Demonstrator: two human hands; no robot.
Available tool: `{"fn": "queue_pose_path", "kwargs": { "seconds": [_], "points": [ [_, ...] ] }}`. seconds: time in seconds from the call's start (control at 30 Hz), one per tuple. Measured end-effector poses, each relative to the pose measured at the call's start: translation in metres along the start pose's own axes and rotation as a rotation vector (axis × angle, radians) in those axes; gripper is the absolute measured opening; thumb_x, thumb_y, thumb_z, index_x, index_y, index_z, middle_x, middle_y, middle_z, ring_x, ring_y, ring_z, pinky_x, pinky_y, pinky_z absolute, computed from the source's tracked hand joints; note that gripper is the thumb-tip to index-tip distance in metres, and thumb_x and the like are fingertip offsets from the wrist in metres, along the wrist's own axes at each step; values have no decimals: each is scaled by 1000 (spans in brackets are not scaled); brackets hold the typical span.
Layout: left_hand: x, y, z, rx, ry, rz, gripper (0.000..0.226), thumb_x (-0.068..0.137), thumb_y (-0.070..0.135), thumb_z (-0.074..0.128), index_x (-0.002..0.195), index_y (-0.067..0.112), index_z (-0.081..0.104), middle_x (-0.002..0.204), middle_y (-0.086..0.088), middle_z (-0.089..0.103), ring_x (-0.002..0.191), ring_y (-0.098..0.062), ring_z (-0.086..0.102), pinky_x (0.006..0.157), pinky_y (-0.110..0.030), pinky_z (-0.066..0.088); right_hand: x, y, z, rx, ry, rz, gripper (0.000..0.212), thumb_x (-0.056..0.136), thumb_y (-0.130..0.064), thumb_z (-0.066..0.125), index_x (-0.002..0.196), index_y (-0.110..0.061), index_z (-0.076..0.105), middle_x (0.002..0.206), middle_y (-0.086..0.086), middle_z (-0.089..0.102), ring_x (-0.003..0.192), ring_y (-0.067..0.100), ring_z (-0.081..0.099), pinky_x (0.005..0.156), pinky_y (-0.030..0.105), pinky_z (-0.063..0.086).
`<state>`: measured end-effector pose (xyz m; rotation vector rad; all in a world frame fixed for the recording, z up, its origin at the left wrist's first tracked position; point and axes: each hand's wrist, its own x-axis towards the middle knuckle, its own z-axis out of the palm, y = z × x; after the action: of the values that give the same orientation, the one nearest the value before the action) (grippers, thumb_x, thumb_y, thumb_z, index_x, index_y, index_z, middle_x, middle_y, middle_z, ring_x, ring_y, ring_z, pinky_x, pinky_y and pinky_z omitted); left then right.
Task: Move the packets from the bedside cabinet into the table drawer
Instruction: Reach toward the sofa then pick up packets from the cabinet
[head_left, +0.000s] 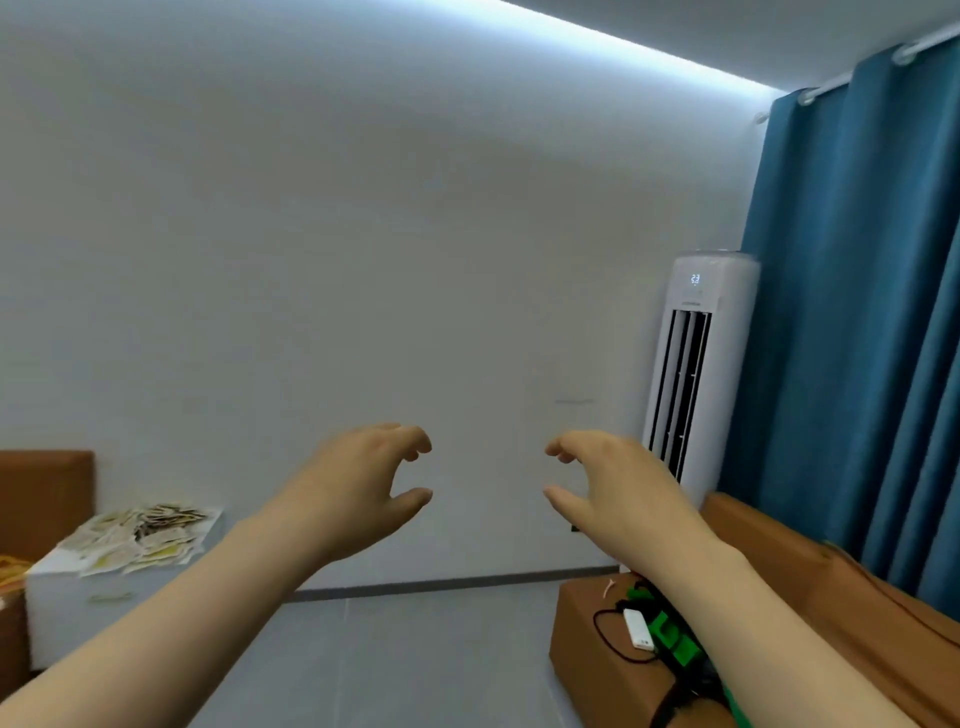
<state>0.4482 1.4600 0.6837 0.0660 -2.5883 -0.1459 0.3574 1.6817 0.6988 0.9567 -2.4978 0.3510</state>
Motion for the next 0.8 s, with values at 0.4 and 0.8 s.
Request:
{"fn": "queue_pose_path", "kwargs": {
  "seconds": [0.4, 0.8],
  "points": [
    [118, -147, 96, 137, -46, -261, 41, 88, 43, 57, 127, 30, 49, 120, 14, 56, 109, -6, 54, 92, -22, 44, 224, 14, 166, 197, -62, -223, 41, 92, -35, 55, 131, -25, 51, 127, -8, 59, 117, 11, 53, 96, 29, 45],
    [163, -339, 161, 205, -69, -567, 38, 86, 41, 61, 121, 29, 54, 115, 13, 60, 103, -5, 55, 87, -23, 45, 410, -77, 338, 340, -223, -465, 40, 91, -34, 54, 130, -26, 51, 125, -8, 59, 116, 12, 53, 94, 28, 45]
  ]
}}
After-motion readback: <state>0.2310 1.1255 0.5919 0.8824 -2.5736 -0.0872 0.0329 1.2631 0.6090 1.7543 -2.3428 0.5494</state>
